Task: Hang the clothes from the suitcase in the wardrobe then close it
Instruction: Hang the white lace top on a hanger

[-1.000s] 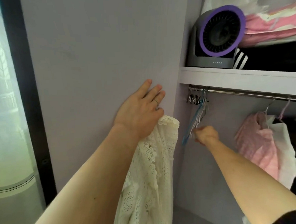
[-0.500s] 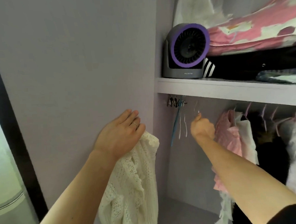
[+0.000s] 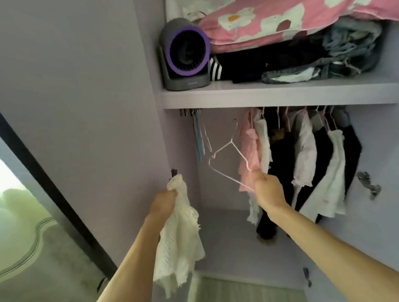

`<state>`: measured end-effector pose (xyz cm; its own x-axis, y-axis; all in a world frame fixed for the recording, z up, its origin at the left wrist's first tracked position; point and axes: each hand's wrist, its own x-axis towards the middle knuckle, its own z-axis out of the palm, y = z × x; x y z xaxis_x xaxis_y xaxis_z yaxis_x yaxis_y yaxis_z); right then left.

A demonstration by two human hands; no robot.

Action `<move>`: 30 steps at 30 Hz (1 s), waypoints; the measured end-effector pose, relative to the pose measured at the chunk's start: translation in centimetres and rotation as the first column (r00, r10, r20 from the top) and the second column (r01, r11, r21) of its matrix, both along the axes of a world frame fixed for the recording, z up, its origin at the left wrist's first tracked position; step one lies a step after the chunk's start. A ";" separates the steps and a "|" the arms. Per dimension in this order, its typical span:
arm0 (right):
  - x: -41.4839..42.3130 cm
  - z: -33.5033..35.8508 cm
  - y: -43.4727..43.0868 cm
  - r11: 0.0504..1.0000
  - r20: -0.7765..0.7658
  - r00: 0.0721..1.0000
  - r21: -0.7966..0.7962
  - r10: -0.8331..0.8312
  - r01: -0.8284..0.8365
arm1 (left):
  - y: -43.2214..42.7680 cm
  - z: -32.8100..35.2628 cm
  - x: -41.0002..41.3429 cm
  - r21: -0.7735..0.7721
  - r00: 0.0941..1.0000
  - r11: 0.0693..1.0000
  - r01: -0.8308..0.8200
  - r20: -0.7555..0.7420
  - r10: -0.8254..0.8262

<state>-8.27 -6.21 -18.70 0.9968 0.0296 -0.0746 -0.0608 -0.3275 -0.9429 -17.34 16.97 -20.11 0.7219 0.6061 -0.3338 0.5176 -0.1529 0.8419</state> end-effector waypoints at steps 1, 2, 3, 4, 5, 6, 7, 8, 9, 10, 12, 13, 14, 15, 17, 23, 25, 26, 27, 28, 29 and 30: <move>-1.0 0.6 -1.1 1.000 -0.004 1.000 0.029 0.013 -0.012 | -1.6 -0.4 0.0 -0.099 1.000 0.995 0.008 -0.005 -0.009; -2.0 0.6 -2.2 0.998 -0.022 1.000 0.064 0.022 -0.020 | -3.0 -1.3 0.1 -0.177 1.000 0.984 0.023 -0.008 -0.025; -3.1 1.0 -3.2 0.992 -0.052 0.998 0.122 0.035 -0.029 | -4.3 -2.2 0.2 -0.264 0.999 0.964 0.035 0.000 -0.036; -4.2 0.8 -4.9 0.983 -0.087 0.995 0.182 0.041 -0.025 | -6.5 -3.0 0.4 -0.341 0.997 0.937 0.072 0.011 -0.073; -5.0 0.8 -5.6 0.966 -0.114 0.991 0.256 0.076 -0.045 | -7.5 -3.2 0.6 -0.407 0.995 0.908 0.104 0.039 -0.096; -6.1 0.5 -7.2 0.949 -0.143 0.985 0.313 0.099 -0.050 | -9.5 -3.7 0.8 -0.447 0.988 0.881 0.156 0.073 -0.138; -6.7 0.3 -8.2 0.932 -0.167 0.976 0.355 0.137 -0.069 | -10.8 -3.7 0.9 -0.464 0.982 0.865 0.190 0.097 -0.164; -7.4 -0.3 -9.4 0.918 -0.194 0.966 0.388 0.171 -0.085 | -12.3 -3.9 1.1 -0.467 0.975 0.855 0.223 0.111 -0.194; -8.0 -1.0 -10.4 0.903 -0.220 0.955 0.419 0.200 -0.092 | -13.4 -4.1 1.4 -0.471 0.969 0.847 0.247 0.121 -0.215; -8.4 -1.6 -11.4 0.895 -0.244 0.944 0.435 0.220 -0.096 | -14.3 -4.4 1.8 -0.458 0.965 0.849 0.264 0.137 -0.226; -9.0 -2.4 -13.1 0.920 -0.251 0.937 0.367 0.241 -0.139 | -15.4 -4.6 2.0 -0.399 0.957 0.870 0.289 0.137 -0.255; -9.1 -2.8 -14.0 0.946 -0.232 0.939 0.261 0.255 -0.192 | -15.7 -4.8 2.0 -0.353 0.944 0.875 0.330 0.128 -0.305; -9.3 -3.0 -14.9 0.961 -0.224 0.937 0.130 0.267 -0.243 | -16.0 -5.0 2.1 -0.301 0.920 0.870 0.391 0.103 -0.379; -9.4 -3.0 -15.5 0.957 -0.230 0.929 0.043 0.290 -0.288 | -16.1 -5.0 2.1 -0.252 0.888 0.853 0.457 0.080 -0.452; -9.4 -3.1 -16.1 0.940 -0.309 0.888 0.152 0.340 -0.306 | -16.6 -4.6 1.9 -0.197 0.793 0.771 0.606 0.070 -0.605; -7.4 -1.5 -16.1 0.635 -0.388 0.889 0.756 0.243 0.156 | -18.8 -3.5 1.9 0.084 0.468 0.461 0.884 -0.117 -0.876; -6.4 -0.9 -16.5 0.605 -0.417 0.896 0.756 0.154 0.248 | -18.8 -3.2 1.9 0.081 0.407 0.400 0.913 -0.121 -0.905; -6.2 -0.8 -16.7 0.625 -0.424 0.901 0.729 0.094 0.278 | -18.6 -2.9 2.0 0.079 0.377 0.370 0.926 -0.127 -0.917; -6.0 -0.8 -17.0 0.648 -0.418 0.908 0.700 0.031 0.300 | -18.4 -2.5 2.0 0.093 0.358 0.348 0.933 -0.135 -0.924; -6.0 -0.8 -17.3 0.668 -0.400 0.916 0.674 -0.026 0.314 | -18.2 -2.4 2.2 0.122 0.348 0.332 0.936 -0.164 -0.923; -6.1 -1.0 -17.7 0.693 -0.373 0.925 0.649 -0.071 0.315 | -18.0 -2.3 2.4 0.157 0.336 0.310 0.938 -0.183 -0.924; -6.1 -1.2 -17.9 0.727 -0.333 0.938 0.619 -0.100 0.298 | -17.8 -2.1 2.5 0.173 0.329 0.297 0.939 -0.205 -0.922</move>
<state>-14.40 -24.15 -19.89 0.9298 -0.0277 -0.3669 -0.3245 0.4083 -0.8532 -14.81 -0.81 -22.22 0.8398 -0.4023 -0.3645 -0.0563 -0.7324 0.6786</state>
